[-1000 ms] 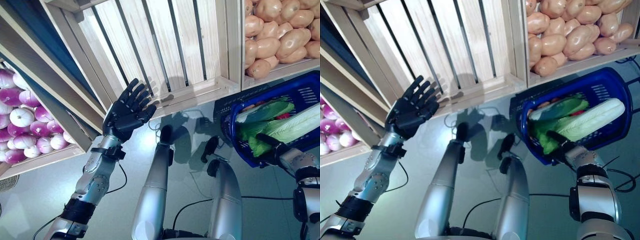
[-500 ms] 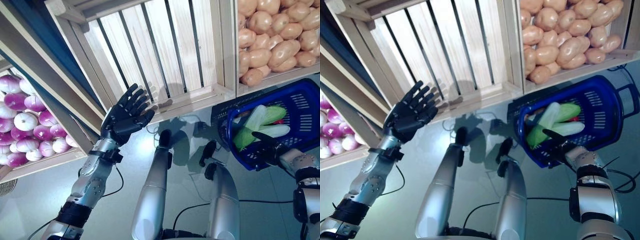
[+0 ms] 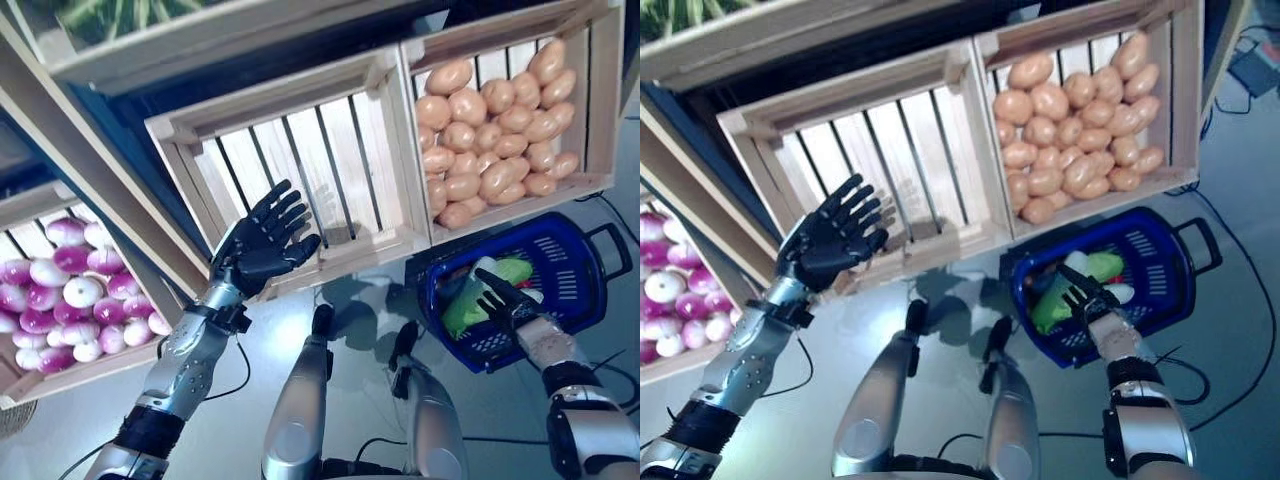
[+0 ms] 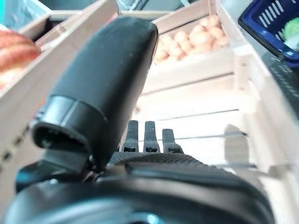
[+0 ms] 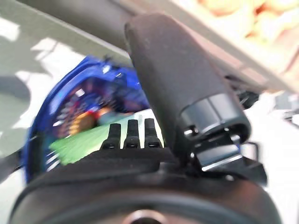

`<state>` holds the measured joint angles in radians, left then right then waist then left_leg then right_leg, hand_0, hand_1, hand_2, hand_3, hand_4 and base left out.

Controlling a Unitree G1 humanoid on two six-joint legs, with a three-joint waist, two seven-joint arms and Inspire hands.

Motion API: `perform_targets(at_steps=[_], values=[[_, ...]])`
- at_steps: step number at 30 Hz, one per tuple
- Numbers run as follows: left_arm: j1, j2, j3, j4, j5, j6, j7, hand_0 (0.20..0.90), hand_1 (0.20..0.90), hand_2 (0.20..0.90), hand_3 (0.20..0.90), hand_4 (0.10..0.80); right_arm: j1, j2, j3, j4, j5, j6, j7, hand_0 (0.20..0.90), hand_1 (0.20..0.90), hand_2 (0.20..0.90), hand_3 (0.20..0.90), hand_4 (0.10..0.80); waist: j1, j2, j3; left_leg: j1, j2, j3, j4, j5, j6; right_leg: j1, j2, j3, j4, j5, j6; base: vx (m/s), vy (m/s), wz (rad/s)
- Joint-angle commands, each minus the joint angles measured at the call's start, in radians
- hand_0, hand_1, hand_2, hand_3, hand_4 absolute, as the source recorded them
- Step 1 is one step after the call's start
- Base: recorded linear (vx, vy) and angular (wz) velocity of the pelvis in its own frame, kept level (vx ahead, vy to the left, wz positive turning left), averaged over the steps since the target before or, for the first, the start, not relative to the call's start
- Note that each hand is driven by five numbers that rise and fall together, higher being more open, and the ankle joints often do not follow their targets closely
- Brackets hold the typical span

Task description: Put vegetables into the basket

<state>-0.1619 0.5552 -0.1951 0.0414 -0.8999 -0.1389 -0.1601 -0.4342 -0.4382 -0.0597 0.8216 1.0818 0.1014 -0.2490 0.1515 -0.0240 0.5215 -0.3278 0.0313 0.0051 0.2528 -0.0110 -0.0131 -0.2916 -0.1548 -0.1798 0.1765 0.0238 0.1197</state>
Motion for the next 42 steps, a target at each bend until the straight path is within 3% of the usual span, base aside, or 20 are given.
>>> perform_targets(at_steps=[1, 7, 10, 14, 21, 24, 35, 42], values=[[0.017, -0.061, 0.000, -0.071, 0.073, -0.048, -0.052, 0.900, 0.900, 0.900, 0.900, 0.800, 0.069, -0.037, 0.023, -0.134, -0.137, -0.168, -0.033, 0.900, 0.900, 0.900, 0.900, 0.800, -0.027, 0.007, -0.123, 0.040, -0.028, 0.030, -0.104, 0.057, 0.002, 0.071, 0.022, -0.052, -0.025, 0.037, -0.057, 0.129, 0.151, -0.14], [0.094, -0.121, -0.002, 0.003, 0.231, -0.042, -0.039, 0.900, 0.900, 0.900, 0.900, 0.800, 0.291, 0.077, 0.072, -0.408, -0.413, -0.218, -0.071, 0.900, 0.900, 0.900, 0.900, 0.800, -0.087, 0.007, -0.265, 0.181, -0.004, 0.068, -0.213, 0.083, -0.011, 0.204, 0.008, -0.028, -0.158, 0.079, -0.044, 0.190, 0.175, -0.19], [0.129, -0.119, -0.036, 0.038, 0.402, -0.059, -0.032, 0.900, 0.900, 0.900, 0.900, 0.800, 0.366, 0.120, 0.127, -0.471, -0.568, -0.207, -0.046, 0.900, 0.900, 0.900, 0.900, 0.800, -0.112, 0.011, -0.323, 0.230, 0.013, 0.089, -0.245, 0.089, -0.019, 0.241, 0.005, -0.021, -0.190, 0.094, -0.037, 0.187, 0.143, -0.13], [0.143, -0.112, -0.053, 0.091, 0.432, -0.019, -0.055, 0.900, 0.900, 0.900, 0.900, 0.800, 0.428, 0.114, 0.186, -0.490, -0.744, -0.157, 0.045, 0.900, 0.900, 0.900, 0.900, 0.800, -0.136, 0.013, -0.374, 0.268, 0.015, 0.105, -0.258, 0.079, -0.020, 0.261, 0.002, -0.011, -0.205, 0.094, -0.030, 0.126, 0.111, -0.15], [0.134, -0.085, -0.151, 0.344, 0.613, -0.033, -0.077, 0.900, 0.900, 0.900, 0.900, 0.800, 0.486, 0.069, 0.299, -0.306, -0.903, -0.093, 0.229, 0.900, 0.900, 0.900, 0.900, 0.800, -0.163, 0.008, -0.422, 0.322, 0.021, 0.124, -0.266, 0.055, -0.016, 0.293, -0.004, -0.008, -0.194, 0.075, -0.017, 0.045, 0.050, -0.06], [0.125, -0.111, -0.185, 0.495, 0.657, 0.001, -0.068, 0.900, 0.900, 0.900, 0.900, 0.800, 0.486, 0.085, 0.328, -0.146, -0.910, -0.020, 0.195, 0.900, 0.900, 0.900, 0.900, 0.800, -0.167, 0.006, -0.436, 0.343, 0.021, 0.126, -0.265, 0.044, -0.013, 0.308, -0.004, -0.004, -0.190, 0.067, -0.015, 0.039, 0.030, -0.03], [0.099, -0.254, -0.155, 0.949, 0.819, 0.011, 0.050, 0.900, 0.900, 0.900, 0.900, 0.800, 0.436, 0.194, 0.253, 0.310, -0.890, -0.006, 0.154, 0.900, 0.900, 0.900, 0.900, 0.800, -0.157, 0.010, -0.466, 0.389, 0.021, 0.127, -0.283, 0.027, -0.009, 0.347, -0.003, 0.004, -0.206, 0.062, -0.010, 0.034, 0.012, -0.02], [0.108, -0.307, -0.110, 1.126, 0.844, 0.044, 0.101, 0.900, 0.900, 0.900, 0.900, 0.800, 0.424, 0.227, 0.250, 0.363, -0.896, -0.023, 0.172, 0.900, 0.900, 0.900, 0.900, 0.800, -0.149, 0.006, -0.480, 0.405, 0.015, 0.107, -0.290, 0.021, -0.006, 0.363, 0.000, 0.011, -0.213, 0.059, -0.010, 0.031, -0.006, -0.01]])
